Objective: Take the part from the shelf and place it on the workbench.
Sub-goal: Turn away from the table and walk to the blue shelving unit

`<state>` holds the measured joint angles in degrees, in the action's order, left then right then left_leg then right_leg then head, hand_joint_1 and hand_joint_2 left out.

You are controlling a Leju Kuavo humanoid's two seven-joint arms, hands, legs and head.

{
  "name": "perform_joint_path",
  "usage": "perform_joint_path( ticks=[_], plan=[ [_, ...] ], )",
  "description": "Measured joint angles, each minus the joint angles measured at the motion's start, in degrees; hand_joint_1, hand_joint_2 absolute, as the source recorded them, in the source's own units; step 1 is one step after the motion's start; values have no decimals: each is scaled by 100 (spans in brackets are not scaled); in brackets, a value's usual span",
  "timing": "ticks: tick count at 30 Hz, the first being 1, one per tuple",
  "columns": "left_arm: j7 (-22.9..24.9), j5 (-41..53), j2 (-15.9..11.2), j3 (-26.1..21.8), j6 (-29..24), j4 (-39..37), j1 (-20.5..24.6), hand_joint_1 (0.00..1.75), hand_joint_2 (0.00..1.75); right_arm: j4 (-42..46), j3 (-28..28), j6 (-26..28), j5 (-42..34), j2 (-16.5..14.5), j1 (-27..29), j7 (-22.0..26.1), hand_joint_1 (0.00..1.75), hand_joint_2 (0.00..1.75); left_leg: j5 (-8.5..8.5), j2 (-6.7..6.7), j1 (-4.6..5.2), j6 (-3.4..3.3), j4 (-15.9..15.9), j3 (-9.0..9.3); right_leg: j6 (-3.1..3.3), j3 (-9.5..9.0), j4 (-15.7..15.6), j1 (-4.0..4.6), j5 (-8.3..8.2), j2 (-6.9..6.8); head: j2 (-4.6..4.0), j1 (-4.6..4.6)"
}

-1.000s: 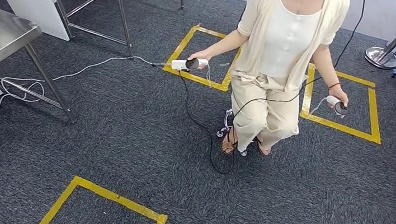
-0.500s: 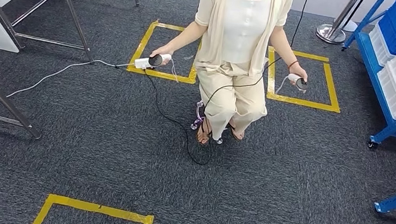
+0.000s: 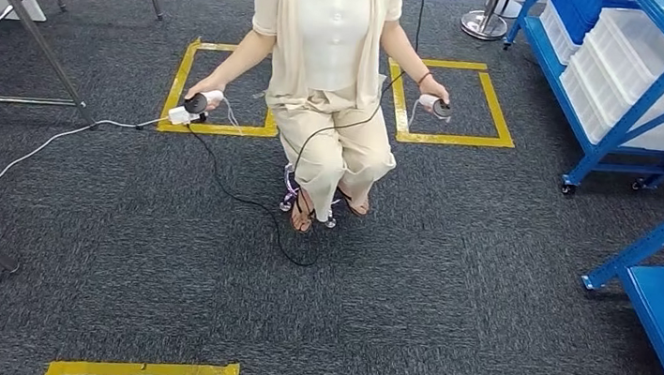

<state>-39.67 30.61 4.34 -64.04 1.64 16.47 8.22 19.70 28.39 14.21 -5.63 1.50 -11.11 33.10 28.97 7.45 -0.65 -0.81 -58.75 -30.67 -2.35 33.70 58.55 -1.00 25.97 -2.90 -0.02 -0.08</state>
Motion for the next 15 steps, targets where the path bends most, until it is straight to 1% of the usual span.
perform_joint_path(
  ticks=[1, 2, 3, 4, 5, 6, 7, 8, 9, 10, 11, 12, 13, 14, 15],
  plan=[
    [0, -1, 2, 15, 0, -1, 9, 0, 0, -1, 3, 0, -1, 2, 9, 0, 0, 0, 41, -60, -23, 33, -39, -5, 42, 5, -7, -10, -13, 66, 0, -6],
    [0, -1, 3, 33, 0, -2, 11, 0, 0, 0, 7, 0, -4, 4, 13, 0, 0, 0, 138, -194, -43, 56, -164, -53, 91, 9, -13, -21, -27, 130, 0, -8],
    [0, -1, 2, 51, -1, -3, 7, 0, 0, 1, 10, 0, -6, 5, 9, 1, 0, 0, 294, -372, -58, 74, -400, -154, 145, 10, -20, -32, -43, 193, 0, -14],
    [0, -2, -2, 64, -3, -4, -1, 0, 0, 1, 12, 0, -9, 1, 2, 2, 0, 0, 493, -559, -63, 76, -747, -309, 182, 17, -21, -21, -50, 257, 0, -16],
    [0, -3, -4, 72, -5, -5, -12, 0, 0, 1, 14, -1, -10, 0, -3, 2, 0, 0, 679, -664, -61, 67, -1135, -497, 216, 22, -20, -1, -55, 327, 0, -18],
    [0, -6, -7, 75, -9, -7, -21, 0, 0, 0, 17, -1, -12, -2, -2, 2, 0, 0, 794, -713, -59, 57, -1456, -662, 235, 25, -19, 19, -60, 403, 0, -18],
    [0, -8, -8, 78, -12, -9, -27, 0, 0, -1, 20, -2, -14, -3, 6, 2, 0, 0, 805, -736, -59, 41, -1624, -763, 241, 26, -17, 39, -63, 483, 0, -17],
    [0, -9, -8, 80, -15, -11, -29, 0, 0, -1, 23, -4, -15, -4, 16, 2, 0, 0, 694, -751, -58, 18, -1568, -759, 245, 22, -16, 52, -66, 565, 0, -17],
    [0, -10, -8, 81, -16, -13, -29, 0, 0, -1, 25, -6, -17, -7, 23, 2, 0, 0, 498, -783, -56, -11, -1316, -656, 247, 14, -15, 61, -69, 646, 0, -17],
    [0, -10, -12, 82, -17, -14, -28, 0, 0, -1, 26, -9, -18, -11, 26, 2, 0, 0, 269, -891, -55, -47, -938, -488, 244, 7, -14, 60, -71, 723, 0, -18],
    [1, -10, -18, 84, -19, -15, -28, 0, 0, -1, 26, -15, -21, -22, 23, 2, 0, 0, 98, -1016, -53, -80, -564, -320, 238, 7, -6, 76, -74, 795, 0, -16],
    [2, -10, -26, 85, -24, -16, -26, 0, 0, -1, 27, -22, -25, -31, 19, 3, 0, 0, -5, -1111, -47, -99, -294, -200, 224, 15, -1, 82, -81, 858, 0, -15],
    [3, -10, -33, 87, -29, -17, -24, 0, 0, -1, 28, -33, -31, -36, 19, 4, 0, 0, -42, -1171, -33, -111, -144, -137, 205, 35, 0, 87, -92, 917, 0, -12],
    [4, -10, -38, 90, -35, -18, -18, 0, 0, -1, 30, -46, -40, -38, 24, 4, 0, 0, -34, -1139, -13, -118, -100, -123, 176, 58, -2, 91, -108, 975, 0, -13],
    [4, -10, -40, 93, -39, -19, -8, 0, 0, -1, 34, -59, -49, -28, 37, 6, 0, 0, -51, -1068, 0, -137, -76, -115, 139, 94, -12, 83, -123, 1027, 0, -12]
  ],
)
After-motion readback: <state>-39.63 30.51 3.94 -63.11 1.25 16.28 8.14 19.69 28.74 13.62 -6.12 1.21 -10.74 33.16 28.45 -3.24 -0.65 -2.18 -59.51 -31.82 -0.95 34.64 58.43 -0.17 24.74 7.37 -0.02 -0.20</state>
